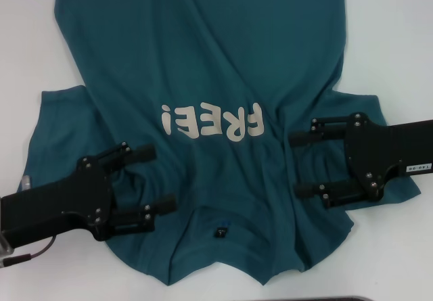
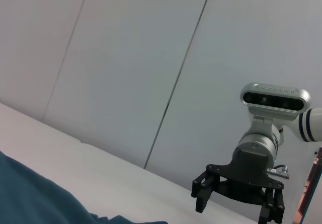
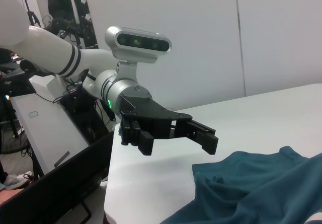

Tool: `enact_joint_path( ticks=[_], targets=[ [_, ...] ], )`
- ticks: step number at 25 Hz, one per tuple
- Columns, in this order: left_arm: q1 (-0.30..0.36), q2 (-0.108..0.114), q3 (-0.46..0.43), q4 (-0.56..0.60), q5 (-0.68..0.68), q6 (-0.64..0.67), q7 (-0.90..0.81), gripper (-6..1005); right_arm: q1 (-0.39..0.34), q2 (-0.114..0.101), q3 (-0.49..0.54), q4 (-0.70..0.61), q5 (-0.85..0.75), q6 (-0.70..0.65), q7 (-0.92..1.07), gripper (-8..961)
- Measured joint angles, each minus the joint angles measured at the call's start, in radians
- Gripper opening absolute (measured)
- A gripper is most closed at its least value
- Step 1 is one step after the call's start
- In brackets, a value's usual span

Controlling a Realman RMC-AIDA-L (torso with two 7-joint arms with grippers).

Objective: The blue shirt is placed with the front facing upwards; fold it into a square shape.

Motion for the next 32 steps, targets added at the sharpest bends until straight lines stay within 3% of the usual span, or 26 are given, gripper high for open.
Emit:
enact_joint_path(
  ticks=[14, 18, 21, 23, 24, 25, 27, 29, 32],
  targets=[
    [0.0, 0.0, 0.0, 0.004, 0.0, 0.0, 0.0, 949, 0.0, 0.0, 0.0, 0.003, 0.0, 0.0, 0.0, 806],
    [-0.006, 0.0, -0.021, 0.009, -0.009, -0.008, -0.072, 949, 0.012, -0.001, 0.02, 0.021, 0.0, 0.023, 0.078, 806],
    [-0.048, 0.012, -0.073, 0.022, -0.005, -0.031, -0.344, 949, 0.041, -0.004, 0.045, 0.024, -0.002, 0.103, 0.303, 806],
    [-0.087, 0.038, -0.076, 0.043, 0.005, -0.05, -0.555, 949, 0.072, -0.015, 0.045, 0.031, -0.025, 0.163, 0.517, 806],
    [-0.104, 0.05, -0.073, 0.057, 0.013, -0.056, -0.641, 949, 0.113, -0.039, 0.041, 0.065, -0.074, 0.215, 0.728, 806],
    [-0.119, 0.06, -0.072, 0.069, 0.022, -0.061, -0.713, 949, 0.113, -0.039, 0.041, 0.065, -0.074, 0.215, 0.728, 806],
    [-0.154, 0.079, -0.075, 0.105, 0.045, -0.063, -0.846, 950, 0.15, -0.062, 0.039, 0.119, -0.111, 0.235, 0.86, 806],
    [-0.167, 0.082, -0.092, 0.13, 0.045, -0.059, -0.923, 950, 0.173, -0.075, 0.039, 0.165, -0.123, 0.233, 0.922, 806],
    [-0.16, 0.07, -0.142, 0.138, 0.034, -0.05, -0.978, 950, 0.176, -0.072, 0.054, 0.178, -0.116, 0.23, 0.925, 806]
  ],
)
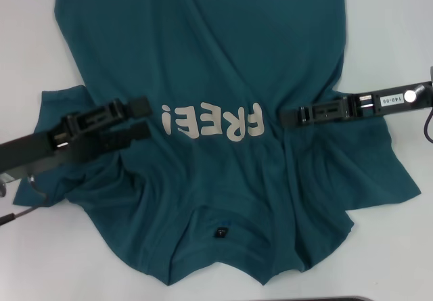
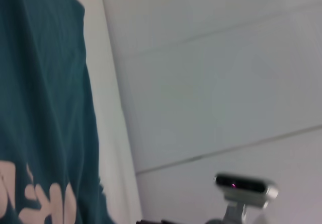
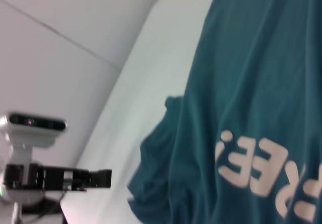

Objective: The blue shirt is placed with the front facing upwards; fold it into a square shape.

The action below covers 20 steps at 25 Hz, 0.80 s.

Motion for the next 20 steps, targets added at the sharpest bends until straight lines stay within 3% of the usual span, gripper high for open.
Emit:
enact_joint_path(
  ticks=[4, 8, 16, 20],
  targets=[
    [0.005, -0.001, -0.059, 0.013, -0.007, 0.023, -0.012, 950, -0.004, -0.001, 0.035, 0.018, 0.033, 0.017, 0.055, 806],
    [0.004, -0.003, -0.128, 0.048, -0.009, 0.055, -0.034, 950, 0.001, -0.019, 0.044, 0.038, 0.04, 0.012, 0.077, 806],
    [0.002, 0.001, -0.107, 0.022, 0.007, 0.091, -0.05, 950, 0.002, -0.023, 0.055, 0.04, 0.064, -0.014, 0.085, 806],
    [-0.006, 0.002, -0.053, 0.002, 0.082, 0.041, -0.116, 949, 0.002, -0.024, 0.063, 0.04, 0.065, -0.012, 0.093, 806]
  ],
)
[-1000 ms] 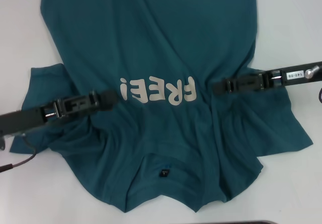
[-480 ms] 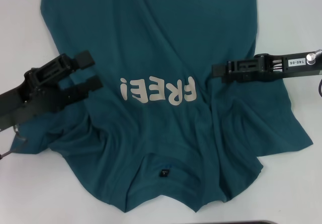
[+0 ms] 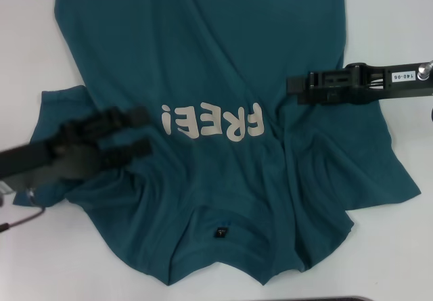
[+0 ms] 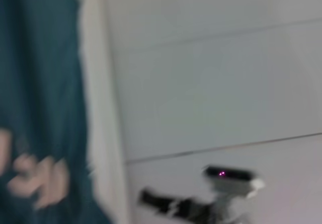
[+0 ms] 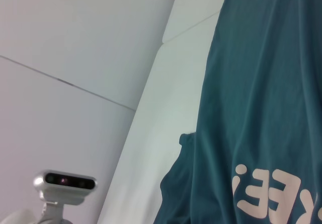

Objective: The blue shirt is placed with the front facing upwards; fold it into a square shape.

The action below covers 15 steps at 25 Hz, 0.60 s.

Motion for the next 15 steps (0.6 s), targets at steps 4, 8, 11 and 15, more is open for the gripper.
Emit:
enact_joint_path(
  ticks=[4, 8, 11, 15],
  targets=[
    [-0.008, -0.012, -0.003, -0.018, 0.021, -0.033, -0.033, 949, 0.003, 0.002, 0.005, 0.0, 0.001, 0.005, -0.003, 806],
    [0.015, -0.032, -0.11, -0.014, -0.046, 0.001, -0.008, 949, 0.0, 0.002, 0.005, 0.0, 0.001, 0.007, -0.01, 806],
    [0.021, -0.029, -0.138, 0.011, -0.08, 0.052, -0.009, 950, -0.007, 0.002, 0.005, 0.0, 0.001, 0.009, -0.014, 806],
    [-0.017, 0.011, -0.132, 0.073, -0.11, 0.165, 0.025, 950, -0.008, 0.002, 0.005, 0.0, 0.001, 0.01, -0.015, 806]
  ],
)
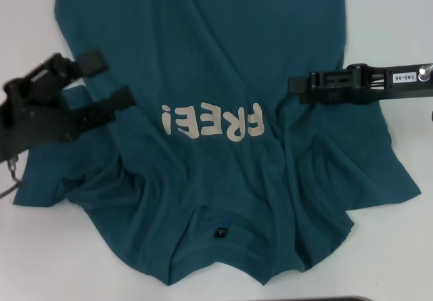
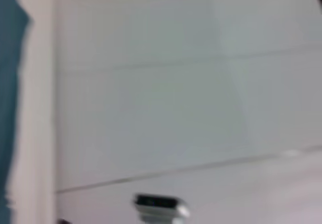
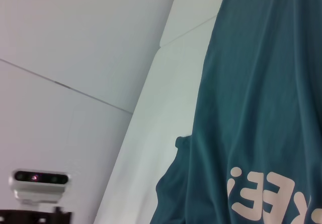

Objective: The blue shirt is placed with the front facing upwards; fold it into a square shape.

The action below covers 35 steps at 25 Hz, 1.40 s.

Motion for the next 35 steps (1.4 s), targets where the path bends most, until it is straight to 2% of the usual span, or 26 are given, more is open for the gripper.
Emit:
enact_joint_path(
  ticks=[2, 4, 8, 12, 16, 21, 24, 27, 30, 31, 32, 33, 35],
  targets=[
    [-0.011, 0.003, 0.015, 0.005, -0.012, 0.026, 0.018, 950, 0.002, 0.0, 0.0, -0.001, 0.0, 0.0, 0.0, 806],
    [-0.021, 0.008, 0.07, 0.006, -0.009, 0.027, 0.026, 950, 0.001, 0.0, 0.0, -0.005, 0.0, 0.0, 0.0, 806],
    [-0.023, 0.016, 0.167, -0.019, 0.011, -0.024, -0.013, 949, 0.001, 0.002, 0.0, -0.008, 0.0, -0.001, -0.001, 806],
    [-0.02, 0.02, 0.186, -0.057, 0.061, -0.089, -0.058, 949, 0.002, 0.0, 0.0, -0.009, 0.0, 0.001, -0.002, 806],
    [-0.023, 0.025, 0.144, -0.057, 0.062, -0.11, -0.052, 949, -0.001, 0.0, 0.0, -0.009, 0.0, 0.001, -0.008, 806],
    [-0.003, 0.013, -0.022, -0.039, 0.062, -0.134, 0.015, 950, 0.0, 0.001, 0.0, -0.004, 0.0, 0.001, -0.013, 806],
    [0.007, 0.016, -0.033, -0.027, 0.073, -0.139, 0.029, 950, 0.003, 0.002, 0.0, -0.004, 0.0, 0.0, -0.014, 806],
    [0.009, 0.027, -0.015, -0.029, 0.08, -0.133, 0.039, 950, 0.008, 0.002, 0.0, -0.004, 0.0, 0.0, -0.014, 806],
    [0.011, 0.049, -0.015, -0.035, 0.1, -0.149, 0.036, 950, 0.009, 0.001, 0.001, -0.006, 0.0, 0.003, -0.018, 806],
    [0.011, 0.061, -0.015, -0.038, 0.115, -0.163, 0.034, 949, 0.009, 0.001, 0.004, -0.006, 0.0, 0.004, -0.024, 806],
    [0.012, 0.084, -0.015, -0.049, 0.142, -0.19, 0.031, 949, 0.009, 0.0, 0.01, -0.006, 0.0, 0.005, -0.031, 806],
    [0.012, 0.084, -0.015, -0.049, 0.142, -0.19, 0.031, 949, 0.009, -0.001, 0.018, -0.005, 0.0, 0.006, -0.043, 806],
    [0.012, 0.11, -0.014, -0.067, 0.176, -0.216, 0.023, 949, 0.009, -0.001, 0.034, -0.003, 0.0, 0.007, -0.061, 806]
  ],
)
